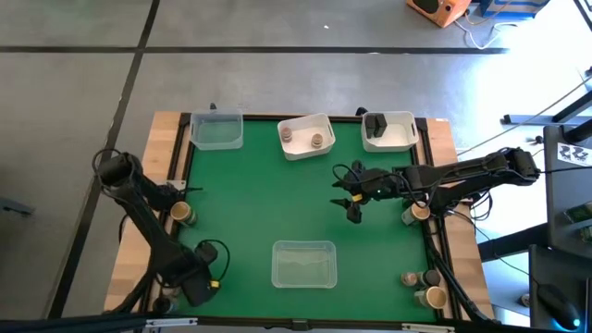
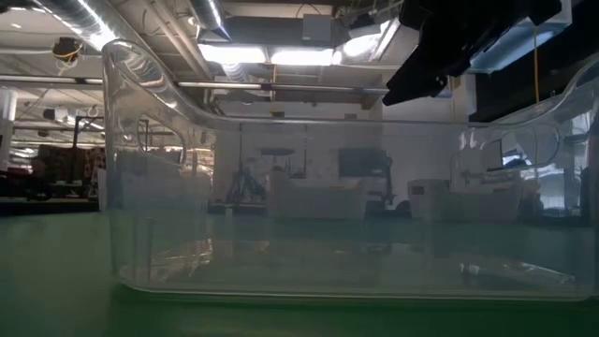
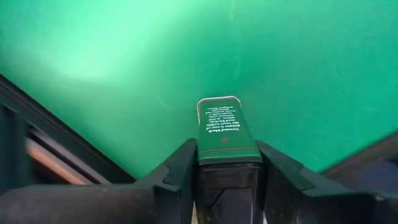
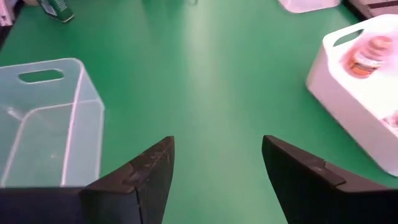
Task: Sort spices by type
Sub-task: Put the green seasoning can into the right white bin
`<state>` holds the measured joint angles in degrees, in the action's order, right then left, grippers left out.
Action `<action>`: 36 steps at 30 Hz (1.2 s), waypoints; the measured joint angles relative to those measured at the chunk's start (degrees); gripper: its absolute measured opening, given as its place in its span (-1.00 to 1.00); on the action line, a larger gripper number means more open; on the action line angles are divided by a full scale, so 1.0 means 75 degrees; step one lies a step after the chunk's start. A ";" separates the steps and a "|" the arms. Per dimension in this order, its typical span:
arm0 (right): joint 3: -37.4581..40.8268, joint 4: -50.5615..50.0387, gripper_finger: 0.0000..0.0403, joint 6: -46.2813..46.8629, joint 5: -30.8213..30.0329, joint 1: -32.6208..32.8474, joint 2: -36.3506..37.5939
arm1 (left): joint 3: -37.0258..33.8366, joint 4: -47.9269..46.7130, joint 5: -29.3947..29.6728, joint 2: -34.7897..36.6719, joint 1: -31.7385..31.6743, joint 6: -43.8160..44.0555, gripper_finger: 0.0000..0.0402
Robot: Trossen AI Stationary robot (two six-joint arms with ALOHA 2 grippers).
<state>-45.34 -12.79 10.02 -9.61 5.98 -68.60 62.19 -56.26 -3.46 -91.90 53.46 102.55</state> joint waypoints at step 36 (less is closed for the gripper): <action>-0.0221 0.0625 0.20 -0.0972 -0.0355 -0.0167 -0.0982 | 0.1507 0.0323 0.2545 -0.0475 -0.7227 -1.1612 -0.37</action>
<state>-47.00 -8.11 2.73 -12.27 4.73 -75.97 73.49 -53.84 15.62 -95.46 -0.75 15.46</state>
